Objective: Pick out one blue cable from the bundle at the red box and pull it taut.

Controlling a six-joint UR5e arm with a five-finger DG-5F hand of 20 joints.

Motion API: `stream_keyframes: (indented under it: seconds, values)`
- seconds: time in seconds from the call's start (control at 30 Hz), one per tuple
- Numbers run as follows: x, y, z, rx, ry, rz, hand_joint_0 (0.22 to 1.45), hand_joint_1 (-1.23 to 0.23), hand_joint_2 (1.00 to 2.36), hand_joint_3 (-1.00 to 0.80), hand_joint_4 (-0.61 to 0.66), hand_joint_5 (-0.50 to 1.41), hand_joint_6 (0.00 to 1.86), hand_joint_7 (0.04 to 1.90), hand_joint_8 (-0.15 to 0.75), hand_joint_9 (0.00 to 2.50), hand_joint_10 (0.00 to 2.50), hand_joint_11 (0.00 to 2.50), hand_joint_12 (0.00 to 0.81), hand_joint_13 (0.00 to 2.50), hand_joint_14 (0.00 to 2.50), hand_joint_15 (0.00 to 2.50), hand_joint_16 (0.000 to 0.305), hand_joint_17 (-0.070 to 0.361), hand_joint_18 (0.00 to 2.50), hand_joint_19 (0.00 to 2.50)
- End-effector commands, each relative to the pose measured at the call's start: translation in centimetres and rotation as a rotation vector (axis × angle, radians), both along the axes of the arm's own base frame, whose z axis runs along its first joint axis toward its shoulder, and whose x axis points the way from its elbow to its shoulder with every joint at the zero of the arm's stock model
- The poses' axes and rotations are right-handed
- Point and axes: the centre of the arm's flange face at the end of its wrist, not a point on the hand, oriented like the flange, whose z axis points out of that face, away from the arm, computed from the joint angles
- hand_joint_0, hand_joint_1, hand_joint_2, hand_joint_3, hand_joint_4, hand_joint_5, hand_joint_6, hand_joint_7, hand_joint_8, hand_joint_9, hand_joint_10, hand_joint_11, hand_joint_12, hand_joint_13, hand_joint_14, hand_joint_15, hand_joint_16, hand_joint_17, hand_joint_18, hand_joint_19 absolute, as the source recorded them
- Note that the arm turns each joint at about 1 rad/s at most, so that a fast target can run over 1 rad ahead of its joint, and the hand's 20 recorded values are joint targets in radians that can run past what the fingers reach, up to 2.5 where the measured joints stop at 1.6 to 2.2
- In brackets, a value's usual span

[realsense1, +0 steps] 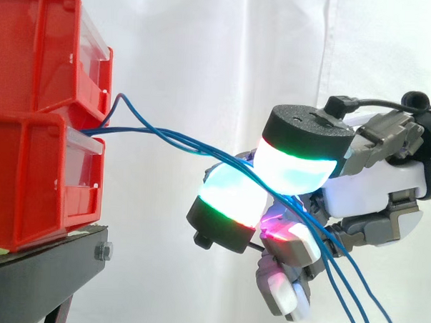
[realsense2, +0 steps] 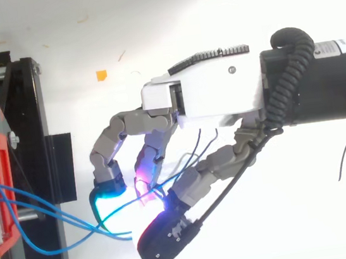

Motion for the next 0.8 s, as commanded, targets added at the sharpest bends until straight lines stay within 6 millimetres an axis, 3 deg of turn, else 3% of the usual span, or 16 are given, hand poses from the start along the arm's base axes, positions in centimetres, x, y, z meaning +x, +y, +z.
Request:
stream_keyframes:
  seconds: [0.0, 0.5, 0.77]
  values:
    - [-0.19, -0.02, 0.08, 0.0, 0.011, 0.0, 0.64, -0.84, 1.0, -0.5, -0.01, -0.14, 0.95, 0.85, 0.211, 1.17, 0.03, 0.84, 0.321, 0.93, 0.02, 0.59, 0.048, 0.108, 0.74, 0.68]
    - [-0.17, -0.06, 0.09, 0.004, 0.01, -0.006, 0.46, -0.71, 1.0, -0.5, 0.05, -0.12, 0.92, 0.84, 0.242, 1.21, 0.02, 0.78, 0.364, 0.95, 0.02, 0.58, 0.056, 0.127, 0.78, 0.68]
    - [-0.12, 0.17, 0.11, 0.019, 0.007, -0.006, 0.5, -0.71, 1.0, -0.5, 0.04, -0.12, 0.9, 0.9, 0.236, 1.22, 0.03, 0.79, 0.353, 0.95, 0.02, 0.59, 0.053, 0.12, 0.76, 0.7]
